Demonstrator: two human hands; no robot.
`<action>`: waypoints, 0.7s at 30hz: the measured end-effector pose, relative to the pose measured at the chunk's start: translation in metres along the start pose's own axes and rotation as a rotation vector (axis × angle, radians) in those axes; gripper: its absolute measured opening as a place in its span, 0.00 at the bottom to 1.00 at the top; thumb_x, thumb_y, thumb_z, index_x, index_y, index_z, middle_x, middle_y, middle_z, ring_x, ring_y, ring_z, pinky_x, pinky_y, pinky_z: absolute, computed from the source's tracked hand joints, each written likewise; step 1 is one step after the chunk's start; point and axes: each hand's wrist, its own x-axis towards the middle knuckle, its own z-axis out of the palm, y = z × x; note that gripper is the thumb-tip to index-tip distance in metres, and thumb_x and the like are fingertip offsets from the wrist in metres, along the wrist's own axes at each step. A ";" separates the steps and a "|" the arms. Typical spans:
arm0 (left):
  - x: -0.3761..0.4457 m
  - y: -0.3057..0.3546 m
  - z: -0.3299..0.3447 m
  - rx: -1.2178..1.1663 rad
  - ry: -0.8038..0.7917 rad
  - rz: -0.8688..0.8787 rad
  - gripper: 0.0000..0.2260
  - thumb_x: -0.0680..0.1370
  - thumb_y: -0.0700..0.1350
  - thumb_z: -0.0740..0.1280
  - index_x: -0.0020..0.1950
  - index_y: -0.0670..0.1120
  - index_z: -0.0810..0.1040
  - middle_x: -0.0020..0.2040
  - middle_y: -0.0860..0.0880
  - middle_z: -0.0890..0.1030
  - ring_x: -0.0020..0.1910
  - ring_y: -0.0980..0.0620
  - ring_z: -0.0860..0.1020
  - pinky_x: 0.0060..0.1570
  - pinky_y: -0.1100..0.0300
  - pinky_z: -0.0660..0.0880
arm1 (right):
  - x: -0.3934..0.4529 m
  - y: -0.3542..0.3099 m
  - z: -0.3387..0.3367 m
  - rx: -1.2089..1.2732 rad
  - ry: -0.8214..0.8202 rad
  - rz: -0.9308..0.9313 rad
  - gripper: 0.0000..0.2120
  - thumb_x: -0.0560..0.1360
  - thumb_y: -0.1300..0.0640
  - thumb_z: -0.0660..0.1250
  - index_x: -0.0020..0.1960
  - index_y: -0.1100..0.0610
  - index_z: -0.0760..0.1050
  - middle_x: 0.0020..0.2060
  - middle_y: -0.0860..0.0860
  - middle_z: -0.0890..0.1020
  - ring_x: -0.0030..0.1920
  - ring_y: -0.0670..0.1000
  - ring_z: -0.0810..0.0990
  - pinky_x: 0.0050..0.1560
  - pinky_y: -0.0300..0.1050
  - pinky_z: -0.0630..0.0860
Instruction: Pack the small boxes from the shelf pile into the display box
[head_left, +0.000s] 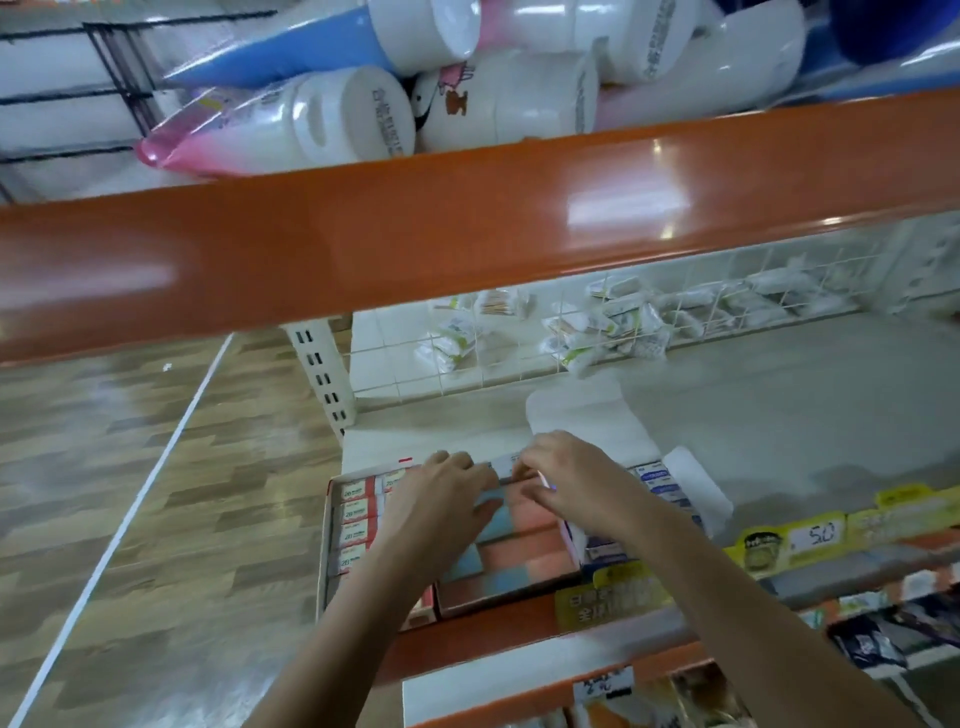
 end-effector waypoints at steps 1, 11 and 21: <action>0.012 0.003 -0.004 0.015 0.014 0.017 0.13 0.79 0.55 0.58 0.61 0.54 0.74 0.57 0.53 0.77 0.56 0.52 0.73 0.49 0.60 0.69 | 0.000 0.003 -0.008 -0.005 0.030 0.019 0.11 0.76 0.54 0.65 0.57 0.55 0.76 0.53 0.49 0.77 0.57 0.48 0.71 0.56 0.41 0.68; 0.125 0.134 -0.004 0.057 0.019 0.288 0.17 0.79 0.56 0.59 0.66 0.52 0.69 0.62 0.49 0.74 0.62 0.47 0.71 0.58 0.53 0.68 | -0.074 0.099 -0.091 -0.226 0.061 0.442 0.19 0.78 0.54 0.63 0.67 0.56 0.68 0.65 0.54 0.70 0.65 0.55 0.67 0.65 0.48 0.66; 0.195 0.372 0.055 -0.069 0.073 0.545 0.16 0.77 0.55 0.61 0.62 0.52 0.74 0.58 0.50 0.77 0.60 0.48 0.72 0.55 0.54 0.68 | -0.256 0.246 -0.161 -0.214 0.118 0.791 0.22 0.78 0.55 0.63 0.70 0.56 0.65 0.64 0.57 0.70 0.64 0.57 0.70 0.59 0.48 0.68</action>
